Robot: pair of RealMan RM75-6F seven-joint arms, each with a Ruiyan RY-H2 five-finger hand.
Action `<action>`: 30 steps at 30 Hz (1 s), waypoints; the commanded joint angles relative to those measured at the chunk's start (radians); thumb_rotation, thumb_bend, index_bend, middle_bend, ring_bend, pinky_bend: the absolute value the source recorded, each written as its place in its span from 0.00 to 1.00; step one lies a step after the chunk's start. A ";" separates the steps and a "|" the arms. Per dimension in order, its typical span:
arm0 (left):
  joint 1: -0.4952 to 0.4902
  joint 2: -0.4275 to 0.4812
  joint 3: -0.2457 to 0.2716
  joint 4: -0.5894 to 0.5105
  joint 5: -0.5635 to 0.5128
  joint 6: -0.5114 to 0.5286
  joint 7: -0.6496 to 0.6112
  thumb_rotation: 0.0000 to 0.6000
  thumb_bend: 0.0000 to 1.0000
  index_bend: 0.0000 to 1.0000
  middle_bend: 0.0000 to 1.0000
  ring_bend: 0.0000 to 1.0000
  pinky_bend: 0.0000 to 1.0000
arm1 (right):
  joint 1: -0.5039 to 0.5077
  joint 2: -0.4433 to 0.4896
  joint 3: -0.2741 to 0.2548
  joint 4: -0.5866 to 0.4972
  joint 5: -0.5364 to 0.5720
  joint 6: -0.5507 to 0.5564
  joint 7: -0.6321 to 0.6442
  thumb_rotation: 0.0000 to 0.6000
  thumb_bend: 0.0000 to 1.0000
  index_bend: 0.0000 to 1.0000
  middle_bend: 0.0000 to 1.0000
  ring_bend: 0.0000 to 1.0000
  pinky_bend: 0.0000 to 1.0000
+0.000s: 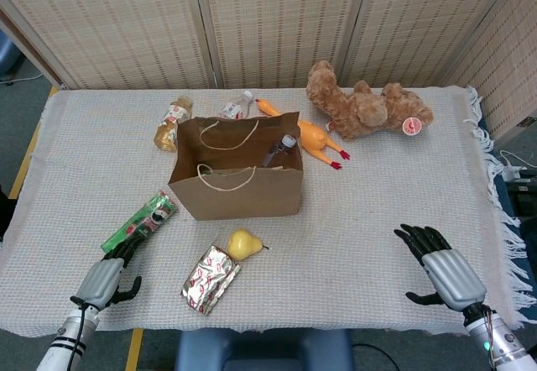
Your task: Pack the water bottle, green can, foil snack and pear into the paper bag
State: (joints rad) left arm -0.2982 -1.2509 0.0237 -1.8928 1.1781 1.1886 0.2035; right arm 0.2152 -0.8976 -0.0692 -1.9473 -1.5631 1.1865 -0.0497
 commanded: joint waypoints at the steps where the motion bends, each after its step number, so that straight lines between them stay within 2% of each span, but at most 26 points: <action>1: 0.036 -0.050 -0.012 -0.013 0.026 0.091 0.055 1.00 0.39 0.00 0.00 0.00 0.04 | -0.001 0.000 -0.001 0.001 -0.002 0.001 -0.001 1.00 0.02 0.00 0.00 0.00 0.00; 5: 0.045 -0.109 -0.033 0.017 0.040 0.150 0.115 1.00 0.39 0.00 0.00 0.00 0.00 | 0.000 -0.001 -0.001 0.001 -0.002 0.000 -0.002 1.00 0.02 0.00 0.00 0.00 0.00; 11: 0.003 -0.187 -0.079 -0.003 -0.147 0.109 0.288 1.00 0.37 0.00 0.00 0.00 0.00 | 0.002 -0.003 -0.001 0.000 -0.002 -0.005 -0.004 1.00 0.02 0.00 0.00 0.00 0.00; 16: -0.041 -0.266 -0.112 -0.015 -0.276 0.131 0.442 1.00 0.35 0.00 0.00 0.00 0.00 | 0.006 -0.001 0.002 -0.001 0.003 -0.009 0.001 1.00 0.02 0.00 0.00 0.00 0.00; 22: -0.088 -0.338 -0.170 0.015 -0.344 0.164 0.513 1.00 0.35 0.00 0.00 0.00 0.00 | 0.012 0.001 0.003 0.004 0.004 -0.019 0.013 1.00 0.02 0.00 0.00 0.00 0.00; 30: -0.120 -0.371 -0.217 0.050 -0.350 0.212 0.531 1.00 0.35 0.00 0.00 0.00 0.00 | 0.015 0.005 0.004 0.011 0.007 -0.023 0.031 1.00 0.02 0.00 0.00 0.00 0.00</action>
State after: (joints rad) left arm -0.4142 -1.6196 -0.1889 -1.8464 0.8273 1.3967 0.7325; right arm 0.2300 -0.8931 -0.0653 -1.9360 -1.5568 1.1640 -0.0193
